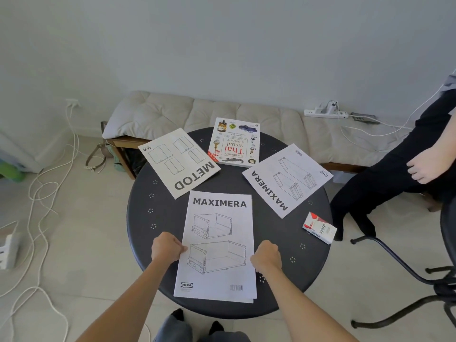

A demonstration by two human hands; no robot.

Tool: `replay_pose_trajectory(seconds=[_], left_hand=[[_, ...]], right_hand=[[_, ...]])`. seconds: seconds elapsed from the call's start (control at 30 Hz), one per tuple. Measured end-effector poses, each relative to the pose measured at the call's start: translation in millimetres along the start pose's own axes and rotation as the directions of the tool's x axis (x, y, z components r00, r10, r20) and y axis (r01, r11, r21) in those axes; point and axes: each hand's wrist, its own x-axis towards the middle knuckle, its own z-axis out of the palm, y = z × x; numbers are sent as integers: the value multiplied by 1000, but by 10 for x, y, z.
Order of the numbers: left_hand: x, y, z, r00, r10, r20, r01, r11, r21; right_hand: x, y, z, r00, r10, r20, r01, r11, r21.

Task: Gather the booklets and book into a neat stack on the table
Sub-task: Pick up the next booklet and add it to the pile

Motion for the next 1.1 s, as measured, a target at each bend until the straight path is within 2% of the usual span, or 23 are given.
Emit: replay_pose_trajectory(seconds=[0.23,0.5,0.63,0.73,0.83,0.97,1.1], left_hand=[[4,152,-139,997,67,29,-72,980,185],[829,715,-1049,967,253,-31,-247,961,128],[1354,1000,-1445,952,302,-56,-290,943,162],[1788,1122,-1678,954,296,-51,-281,940,194],[2163,1211,-1842,952,303,-34,-284,921,267],[2567,1369,-1954,941,338,-23,-311,887,342],[2890,1481,-1992,937,350,17,-332,873,357]], right_hand=[[123,-232,-175,998,0,57,5,996,-95],[537,-1235,-372,983,-165,85,154,981,121],[753,-1740,-320,992,-49,113,-1,915,403],[973,-2019,-240,980,55,193,-153,825,544],[1192,-2221,-160,969,129,211,-238,724,648],[1401,-2363,-42,970,199,141,-243,730,639],[1521,-2477,52,966,256,37,-232,795,561]])
